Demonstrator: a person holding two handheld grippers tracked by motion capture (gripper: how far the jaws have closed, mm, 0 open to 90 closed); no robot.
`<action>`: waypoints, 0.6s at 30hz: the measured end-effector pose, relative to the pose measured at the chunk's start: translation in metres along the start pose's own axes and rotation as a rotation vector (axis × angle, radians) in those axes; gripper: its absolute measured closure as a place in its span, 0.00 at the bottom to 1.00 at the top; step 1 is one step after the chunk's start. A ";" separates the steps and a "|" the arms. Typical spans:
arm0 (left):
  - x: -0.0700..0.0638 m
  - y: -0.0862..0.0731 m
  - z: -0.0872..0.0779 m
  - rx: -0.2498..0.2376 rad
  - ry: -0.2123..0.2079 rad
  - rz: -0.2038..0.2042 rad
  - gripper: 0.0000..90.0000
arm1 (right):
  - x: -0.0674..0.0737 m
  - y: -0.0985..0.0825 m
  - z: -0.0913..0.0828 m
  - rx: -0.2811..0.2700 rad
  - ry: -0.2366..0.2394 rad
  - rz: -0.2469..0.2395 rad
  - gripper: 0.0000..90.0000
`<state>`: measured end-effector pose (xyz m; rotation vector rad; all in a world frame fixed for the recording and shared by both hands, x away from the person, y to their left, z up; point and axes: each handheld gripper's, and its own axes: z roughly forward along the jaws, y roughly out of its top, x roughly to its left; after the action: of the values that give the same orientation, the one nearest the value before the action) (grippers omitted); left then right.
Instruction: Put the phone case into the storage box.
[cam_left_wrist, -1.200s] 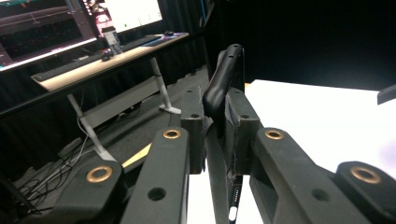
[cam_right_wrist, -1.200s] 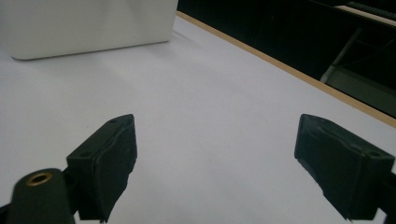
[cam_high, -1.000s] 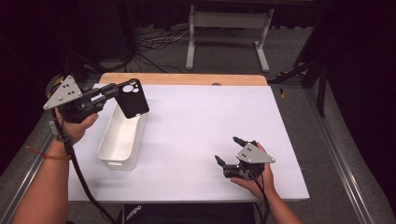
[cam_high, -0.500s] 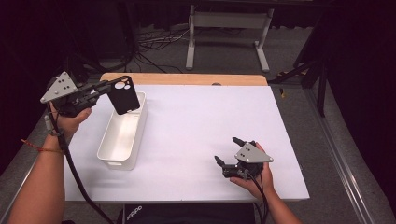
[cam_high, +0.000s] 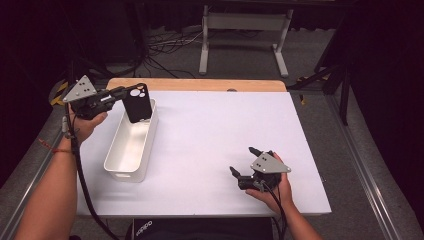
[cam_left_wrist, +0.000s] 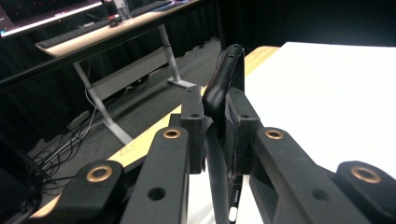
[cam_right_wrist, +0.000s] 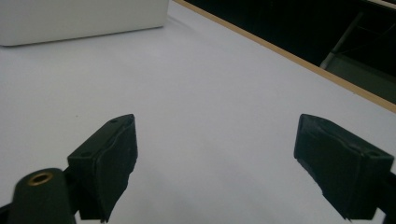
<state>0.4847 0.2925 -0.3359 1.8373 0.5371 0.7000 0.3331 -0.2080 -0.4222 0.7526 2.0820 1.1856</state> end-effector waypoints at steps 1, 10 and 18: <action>0.000 -0.003 0.003 0.004 -0.001 -0.007 0.89 | 0.000 0.000 0.000 0.004 0.001 0.003 0.16; 0.009 -0.026 0.025 0.027 0.003 -0.021 0.89 | 0.001 -0.003 0.004 0.029 -0.003 0.004 0.16; 0.017 -0.031 0.042 0.030 0.012 -0.003 0.89 | 0.000 -0.006 0.004 0.039 -0.010 0.010 0.17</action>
<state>0.5240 0.2861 -0.3726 1.8604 0.5611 0.7051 0.3356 -0.2083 -0.4290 0.7860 2.1012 1.1475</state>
